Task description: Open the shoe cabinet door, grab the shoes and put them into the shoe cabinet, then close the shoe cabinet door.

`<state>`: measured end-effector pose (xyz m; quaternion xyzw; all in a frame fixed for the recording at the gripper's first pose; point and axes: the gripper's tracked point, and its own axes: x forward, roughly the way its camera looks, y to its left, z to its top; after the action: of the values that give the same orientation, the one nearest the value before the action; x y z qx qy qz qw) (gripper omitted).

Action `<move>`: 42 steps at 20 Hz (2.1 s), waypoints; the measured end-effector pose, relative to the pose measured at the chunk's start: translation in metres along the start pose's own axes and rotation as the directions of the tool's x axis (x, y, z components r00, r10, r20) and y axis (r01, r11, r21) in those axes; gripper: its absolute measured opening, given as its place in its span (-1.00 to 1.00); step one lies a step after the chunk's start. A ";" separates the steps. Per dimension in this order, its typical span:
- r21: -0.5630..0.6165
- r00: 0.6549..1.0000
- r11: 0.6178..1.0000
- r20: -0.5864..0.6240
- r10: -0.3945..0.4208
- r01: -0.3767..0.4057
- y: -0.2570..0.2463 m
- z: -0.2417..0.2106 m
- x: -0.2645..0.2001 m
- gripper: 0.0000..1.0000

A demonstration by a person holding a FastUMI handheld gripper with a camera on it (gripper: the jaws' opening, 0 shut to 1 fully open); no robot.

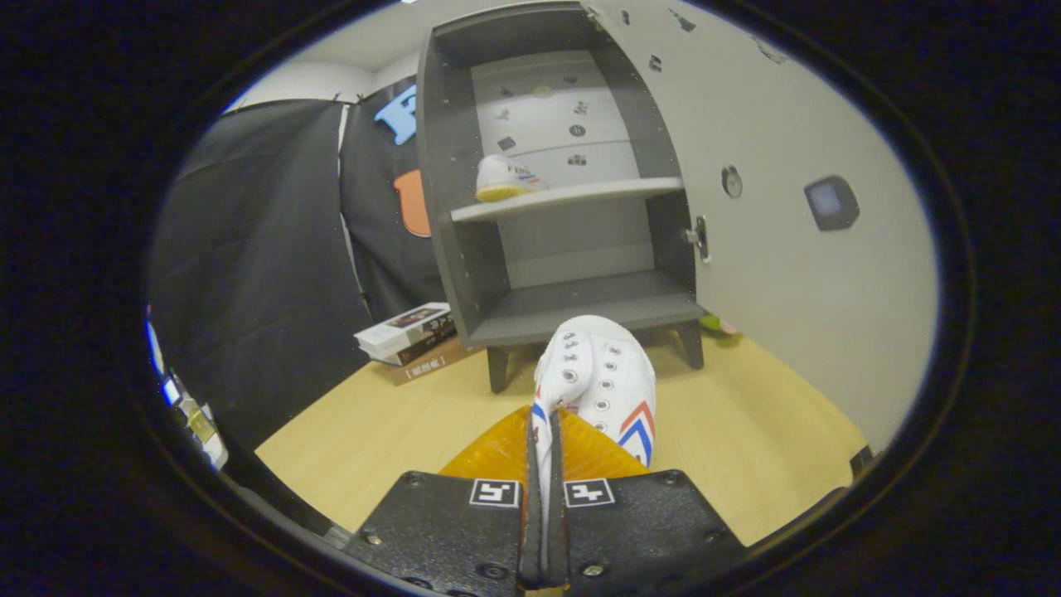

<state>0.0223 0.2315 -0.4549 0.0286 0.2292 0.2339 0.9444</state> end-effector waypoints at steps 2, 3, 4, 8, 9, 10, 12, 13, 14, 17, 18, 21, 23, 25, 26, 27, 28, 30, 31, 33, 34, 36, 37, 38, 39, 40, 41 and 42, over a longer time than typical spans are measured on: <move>-0.037 0.999 0.999 0.049 0.012 -0.011 0.006 0.037 -0.011 -0.87; -0.056 0.997 0.998 0.075 0.013 -0.009 0.008 0.056 -0.016 -0.87; -0.074 0.995 0.997 0.098 0.011 -0.003 0.010 0.074 -0.021 -0.87; -0.140 0.986 0.990 0.166 -0.004 0.027 0.014 0.145 -0.034 -0.87; -0.147 0.984 0.989 0.176 -0.006 0.032 0.015 0.160 -0.036 -0.87; -0.156 0.983 0.987 0.182 -0.008 0.037 0.016 0.176 -0.037 -0.87; -0.164 0.982 0.985 0.190 -0.016 0.048 0.017 0.205 -0.036 -0.87; -0.170 0.981 0.984 0.192 -0.021 0.055 0.018 0.219 -0.036 -0.87; -0.178 0.981 0.982 0.192 -0.024 0.059 0.018 0.233 -0.036 -0.87; -0.186 0.977 0.980 0.212 -0.028 0.068 0.022 0.279 -0.034 -0.87; -0.196 0.975 0.977 0.219 -0.038 0.082 0.020 0.294 -0.030 -0.87; -0.208 0.972 0.972 0.225 -0.064 0.112 0.020 0.333 -0.012 -0.87; -0.218 0.976 0.970 0.208 -0.064 0.110 0.020 0.352 0.011 -0.87; -0.227 0.983 0.970 0.175 -0.051 0.091 0.019 0.364 0.041 -0.87; -0.230 0.987 0.970 0.155 -0.048 0.083 0.015 0.367 0.059 -0.87; -0.222 0.989 0.972 0.141 -0.047 0.078 0.011 0.370 0.076 -0.87; -0.216 0.991 0.973 0.127 -0.051 0.078 0.005 0.372 0.094 -0.87; -0.248 0.993 0.964 0.099 -0.069 0.092 -0.010 0.371 0.129 -0.87; -0.265 0.993 0.959 0.088 -0.079 0.100 -0.015 0.369 0.148 -0.87; -0.304 0.993 0.946 0.061 -0.098 0.112 -0.026 0.363 0.178 -0.87; -0.326 0.993 0.938 0.041 -0.108 0.116 -0.032 0.359 0.194 -0.87; -0.369 0.990 0.921 0.004 -0.138 0.130 -0.041 0.350 0.221 -0.87; -0.374 0.988 0.917 -0.014 -0.157 0.140 -0.047 0.345 0.232 -0.87; -0.377 0.984 0.914 -0.031 -0.174 0.150 -0.053 0.339 0.242 -0.87; -0.366 0.981 0.917 -0.050 -0.189 0.158 -0.058 0.332 0.253 -0.87; -0.363 0.977 0.917 -0.069 -0.200 0.163 -0.064 0.324 0.261 -0.87; -0.357 0.975 0.920 -0.091 -0.204 0.160 -0.069 0.316 0.268 -0.87; -0.346 0.973 0.926 -0.116 -0.201 0.150 -0.072 0.307 0.274 -0.85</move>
<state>0.4058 0.3088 -0.3073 -0.1708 0.2579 0.1851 0.9328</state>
